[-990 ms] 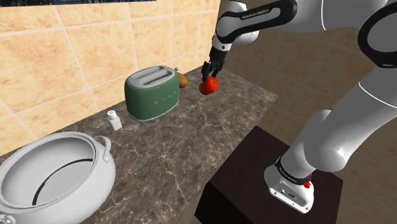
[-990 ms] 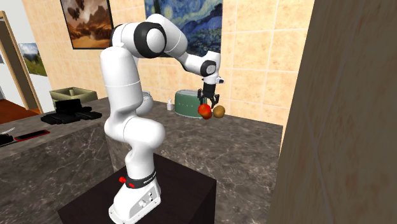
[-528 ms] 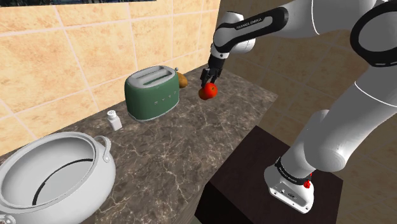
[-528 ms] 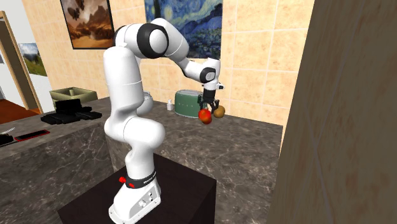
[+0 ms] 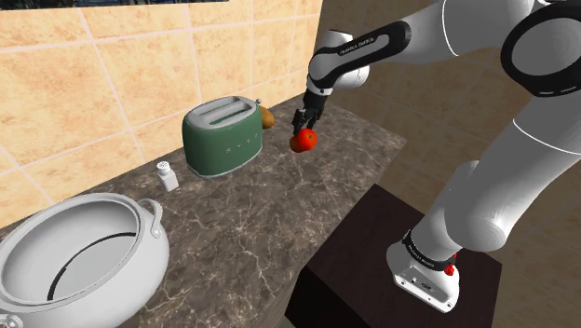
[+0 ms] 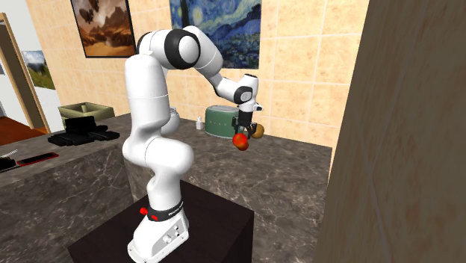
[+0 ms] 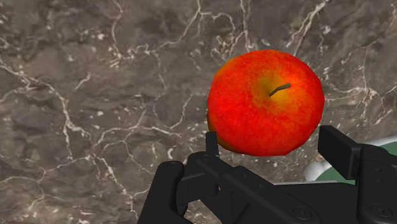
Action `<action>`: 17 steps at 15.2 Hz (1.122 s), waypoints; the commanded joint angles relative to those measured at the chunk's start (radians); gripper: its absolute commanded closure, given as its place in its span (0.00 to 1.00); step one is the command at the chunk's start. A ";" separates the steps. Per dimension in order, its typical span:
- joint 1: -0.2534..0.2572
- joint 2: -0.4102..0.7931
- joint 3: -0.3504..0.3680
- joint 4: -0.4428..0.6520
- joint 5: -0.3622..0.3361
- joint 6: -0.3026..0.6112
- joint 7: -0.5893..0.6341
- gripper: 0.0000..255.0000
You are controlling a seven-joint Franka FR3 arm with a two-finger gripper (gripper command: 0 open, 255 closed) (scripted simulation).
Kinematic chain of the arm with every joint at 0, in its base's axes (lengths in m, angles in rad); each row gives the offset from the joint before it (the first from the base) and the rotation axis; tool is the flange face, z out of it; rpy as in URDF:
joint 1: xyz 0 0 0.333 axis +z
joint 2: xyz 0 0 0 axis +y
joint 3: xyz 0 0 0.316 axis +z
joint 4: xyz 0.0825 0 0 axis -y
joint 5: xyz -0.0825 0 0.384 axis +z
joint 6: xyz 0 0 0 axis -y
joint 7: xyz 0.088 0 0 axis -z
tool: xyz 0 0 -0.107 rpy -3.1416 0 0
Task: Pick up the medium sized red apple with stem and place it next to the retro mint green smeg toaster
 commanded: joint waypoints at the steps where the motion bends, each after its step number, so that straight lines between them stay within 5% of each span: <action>1: 0.000 0.001 0.000 -0.001 0.001 0.002 -0.001 1.00; 5: 0.000 0.001 0.000 -0.001 0.001 0.002 -0.001 1.00; 6: 0.000 0.001 0.000 -0.001 0.001 0.002 -0.001 0.00; 11: 0.000 0.001 0.000 -0.001 0.001 0.002 -0.001 0.00; 17: -0.010 -0.070 -0.008 0.053 -0.043 -0.118 0.028 0.00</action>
